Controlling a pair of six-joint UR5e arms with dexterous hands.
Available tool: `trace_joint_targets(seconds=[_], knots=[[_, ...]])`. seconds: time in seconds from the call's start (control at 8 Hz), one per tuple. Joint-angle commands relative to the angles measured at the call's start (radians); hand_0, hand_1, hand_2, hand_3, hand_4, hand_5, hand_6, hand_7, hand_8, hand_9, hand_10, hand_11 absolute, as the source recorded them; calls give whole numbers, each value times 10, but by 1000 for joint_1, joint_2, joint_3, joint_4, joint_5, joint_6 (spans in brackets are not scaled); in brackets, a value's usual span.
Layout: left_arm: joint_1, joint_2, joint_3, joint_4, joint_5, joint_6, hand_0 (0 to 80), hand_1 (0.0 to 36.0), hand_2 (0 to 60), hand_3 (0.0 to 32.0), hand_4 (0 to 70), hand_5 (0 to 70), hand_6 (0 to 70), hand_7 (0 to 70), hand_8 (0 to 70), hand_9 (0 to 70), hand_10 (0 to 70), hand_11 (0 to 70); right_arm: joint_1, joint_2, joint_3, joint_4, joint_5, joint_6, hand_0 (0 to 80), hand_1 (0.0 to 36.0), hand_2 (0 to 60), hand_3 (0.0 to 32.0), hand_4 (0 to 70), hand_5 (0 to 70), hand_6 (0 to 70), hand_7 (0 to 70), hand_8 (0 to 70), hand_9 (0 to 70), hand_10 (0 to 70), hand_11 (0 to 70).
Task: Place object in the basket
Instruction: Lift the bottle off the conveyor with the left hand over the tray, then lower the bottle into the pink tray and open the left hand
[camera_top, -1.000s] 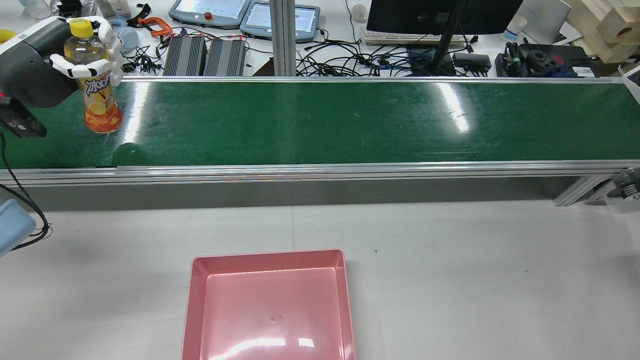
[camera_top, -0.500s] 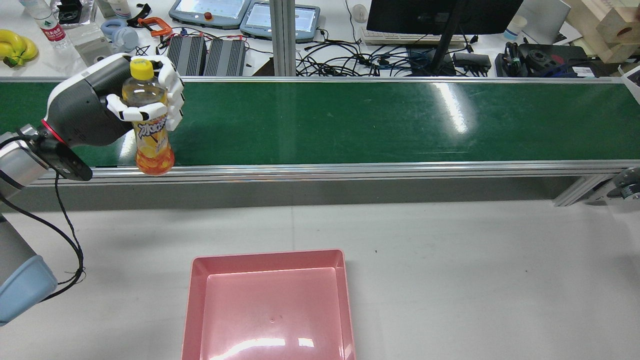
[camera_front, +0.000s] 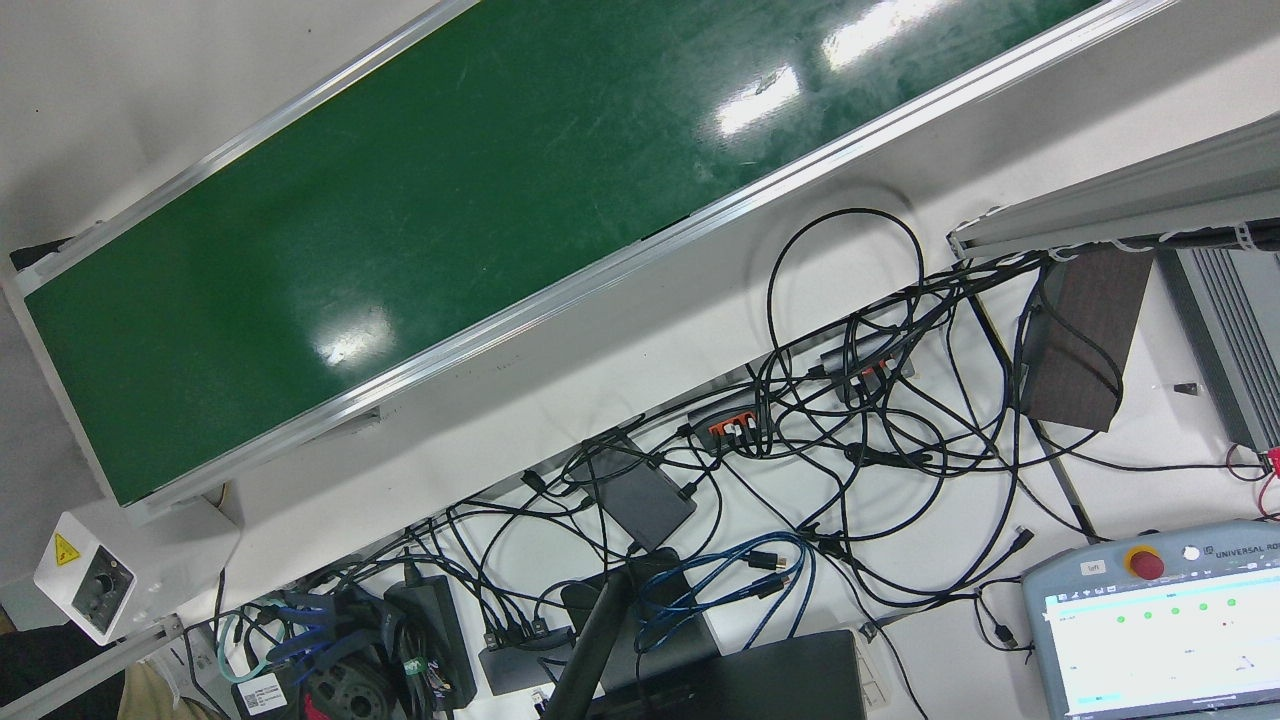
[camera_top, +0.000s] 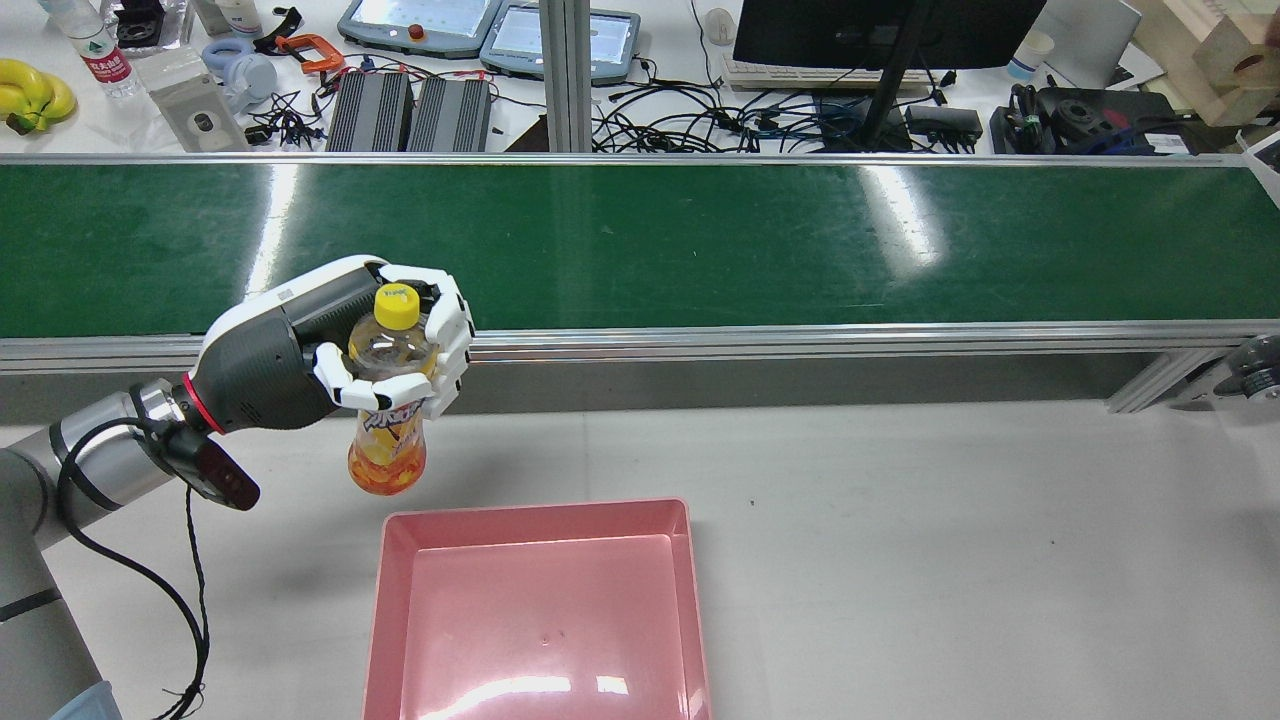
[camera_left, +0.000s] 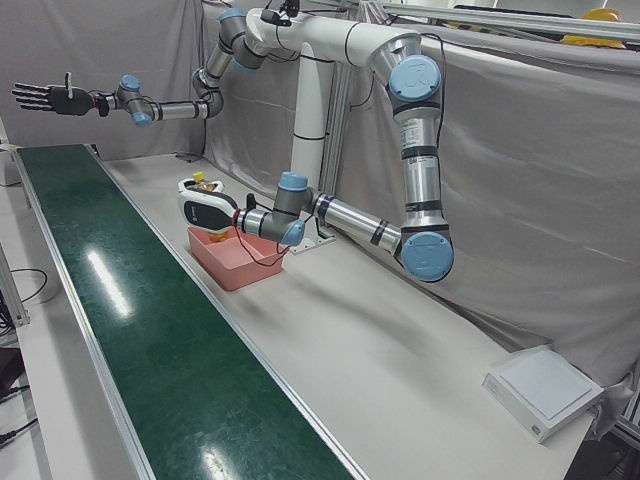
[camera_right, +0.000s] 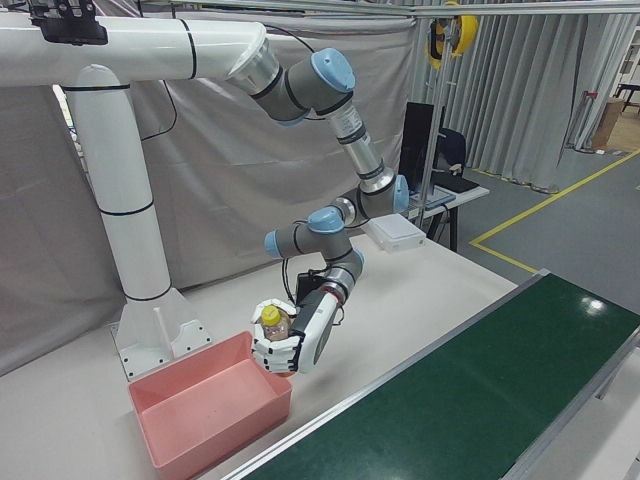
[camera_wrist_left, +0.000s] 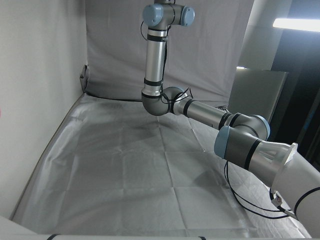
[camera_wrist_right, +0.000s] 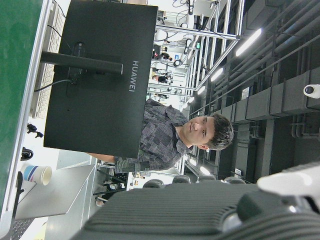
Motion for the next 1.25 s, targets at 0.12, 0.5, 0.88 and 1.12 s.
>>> trace_joint_targets(seconds=[0.12,0.5,0.88,1.12], knots=[[108,7,-83,83,69,126,616,296,600,0,700,700,700,700,700,700,700,700,0,0,1,-1,0,0,0,0,0,0,0,0,0,0,0,0,0,0],[234,9,-143,134,69,216,800,120,0,0,314,589,297,700,395,601,508,700,0,0,0,1,0,0,0,0,0,0,0,0,0,0,0,0,0,0],[277,9,-145,129,84,218,738,133,0,0,0,89,6,87,0,10,52,102,0,0,0,-1,0,0,0,0,0,0,0,0,0,0,0,0,0,0],[279,1,-145,119,81,217,650,118,0,16,0,0,0,36,0,0,0,0,0,0,0,-1,0,0,0,0,0,0,0,0,0,0,0,0,0,0]])
